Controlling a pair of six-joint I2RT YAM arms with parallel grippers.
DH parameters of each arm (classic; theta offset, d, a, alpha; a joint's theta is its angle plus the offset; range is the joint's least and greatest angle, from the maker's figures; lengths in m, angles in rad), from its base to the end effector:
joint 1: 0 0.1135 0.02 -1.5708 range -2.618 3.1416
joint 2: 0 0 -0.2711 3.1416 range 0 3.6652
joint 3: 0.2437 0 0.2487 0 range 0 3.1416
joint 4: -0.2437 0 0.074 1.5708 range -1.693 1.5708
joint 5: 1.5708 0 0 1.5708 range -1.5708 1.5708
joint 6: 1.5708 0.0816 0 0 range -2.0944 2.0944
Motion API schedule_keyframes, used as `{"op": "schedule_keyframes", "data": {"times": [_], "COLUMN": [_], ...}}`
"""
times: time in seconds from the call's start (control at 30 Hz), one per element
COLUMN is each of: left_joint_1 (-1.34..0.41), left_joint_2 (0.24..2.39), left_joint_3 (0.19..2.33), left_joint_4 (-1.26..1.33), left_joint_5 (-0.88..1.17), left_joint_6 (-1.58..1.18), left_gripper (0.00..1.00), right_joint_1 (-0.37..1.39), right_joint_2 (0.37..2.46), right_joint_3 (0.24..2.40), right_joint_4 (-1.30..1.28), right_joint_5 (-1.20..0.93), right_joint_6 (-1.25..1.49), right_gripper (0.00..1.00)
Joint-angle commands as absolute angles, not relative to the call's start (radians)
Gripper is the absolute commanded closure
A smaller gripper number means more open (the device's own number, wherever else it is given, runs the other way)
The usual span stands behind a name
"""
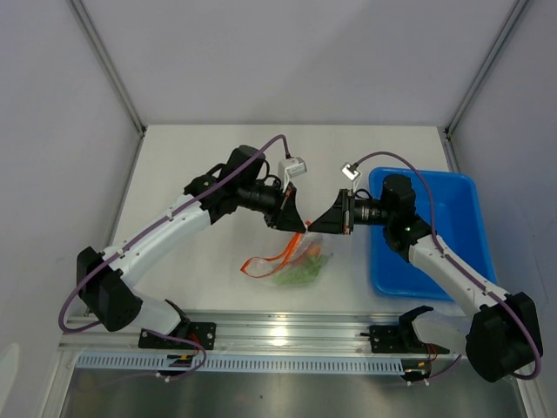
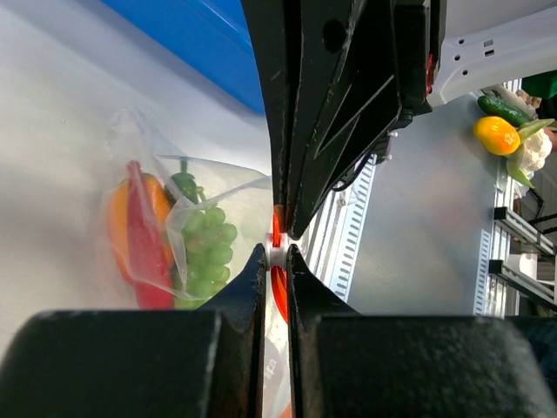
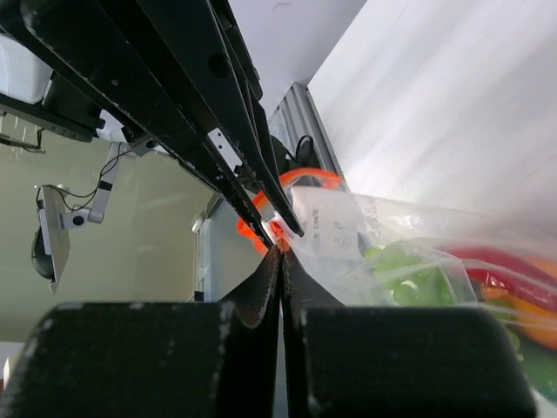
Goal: Place the food in the zip-top bag and seal the zipper
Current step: Zip the zipper food storage bag at the center of the board.
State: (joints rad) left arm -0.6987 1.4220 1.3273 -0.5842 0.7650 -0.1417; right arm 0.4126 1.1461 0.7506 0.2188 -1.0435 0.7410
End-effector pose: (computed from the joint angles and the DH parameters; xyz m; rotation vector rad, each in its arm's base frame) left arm 0.2157 -0.2550 0.3351 1.0600 2.0945 -1.2963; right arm 0.2167 0.1718 0.3027 -0.5612 1.9199 1.6914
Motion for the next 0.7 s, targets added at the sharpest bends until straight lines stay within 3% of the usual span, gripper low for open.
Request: {"op": "schedule_keyframes", "data": {"times": [0.0, 0.37, 0.6, 0.67], "left_joint_1": [-0.718, -0.721, -0.721, -0.721], "left_joint_2": [1.407, 1.379, 1.420, 1.431], "left_joint_3": [1.310, 1.287, 1.347, 1.364], "left_joint_4": [-0.634, -0.652, -0.647, -0.653], "left_joint_5": [0.782, 0.805, 0.821, 0.825], "left_joint_6": [-0.146, -0.160, -0.172, -0.166], "left_gripper": [0.99, 1.00, 0.99, 0.99], "right_joint_1": [0.385, 0.376, 0.390, 0.390], "right_joint_2": [1.100, 1.089, 1.141, 1.143], "right_joint_3": [0.758, 0.756, 0.931, 0.945], "right_joint_4": [0.302, 0.273, -0.211, -0.241], "right_joint_5": [-1.000, -1.035, -1.103, -1.114], "right_joint_6": [0.753, 0.723, 0.342, 0.315], "right_gripper": [1.00, 1.00, 1.00, 0.85]}}
